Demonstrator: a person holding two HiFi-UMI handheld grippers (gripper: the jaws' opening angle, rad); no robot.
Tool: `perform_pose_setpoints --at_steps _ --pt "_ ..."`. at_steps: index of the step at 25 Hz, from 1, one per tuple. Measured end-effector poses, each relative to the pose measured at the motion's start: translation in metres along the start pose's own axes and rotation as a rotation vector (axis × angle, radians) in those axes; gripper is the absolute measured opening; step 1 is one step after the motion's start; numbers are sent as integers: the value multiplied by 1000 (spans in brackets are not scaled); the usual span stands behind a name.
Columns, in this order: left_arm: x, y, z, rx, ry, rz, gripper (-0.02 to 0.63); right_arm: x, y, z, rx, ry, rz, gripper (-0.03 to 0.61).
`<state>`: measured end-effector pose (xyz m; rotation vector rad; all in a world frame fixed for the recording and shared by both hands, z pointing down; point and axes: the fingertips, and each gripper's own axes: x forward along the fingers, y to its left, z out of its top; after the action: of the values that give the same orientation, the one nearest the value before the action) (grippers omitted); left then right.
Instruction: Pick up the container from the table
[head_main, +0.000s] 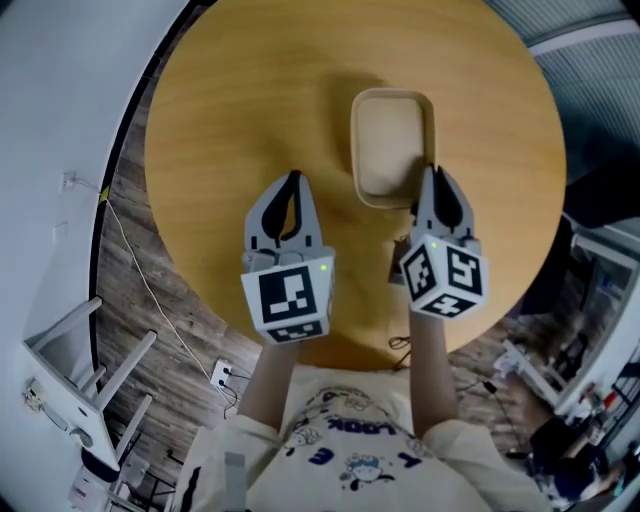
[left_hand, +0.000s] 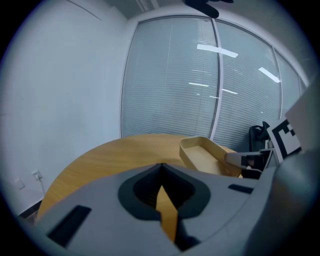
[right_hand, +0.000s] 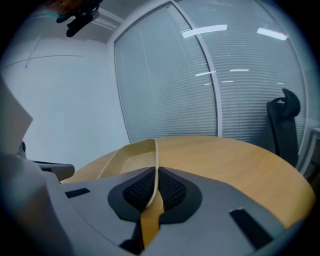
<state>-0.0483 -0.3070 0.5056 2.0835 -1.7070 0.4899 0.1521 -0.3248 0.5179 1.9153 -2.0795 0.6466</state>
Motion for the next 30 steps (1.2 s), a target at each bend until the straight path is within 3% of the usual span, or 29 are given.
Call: perform_pose_setpoints --at_steps 19,30 --pt "-97 -13 96 47 -274 -19 2 -110 33 91 -36 -247 23 15" --pt "-135 -19 134 60 -388 -27 2 -151 47 129 -33 -365 31 15"
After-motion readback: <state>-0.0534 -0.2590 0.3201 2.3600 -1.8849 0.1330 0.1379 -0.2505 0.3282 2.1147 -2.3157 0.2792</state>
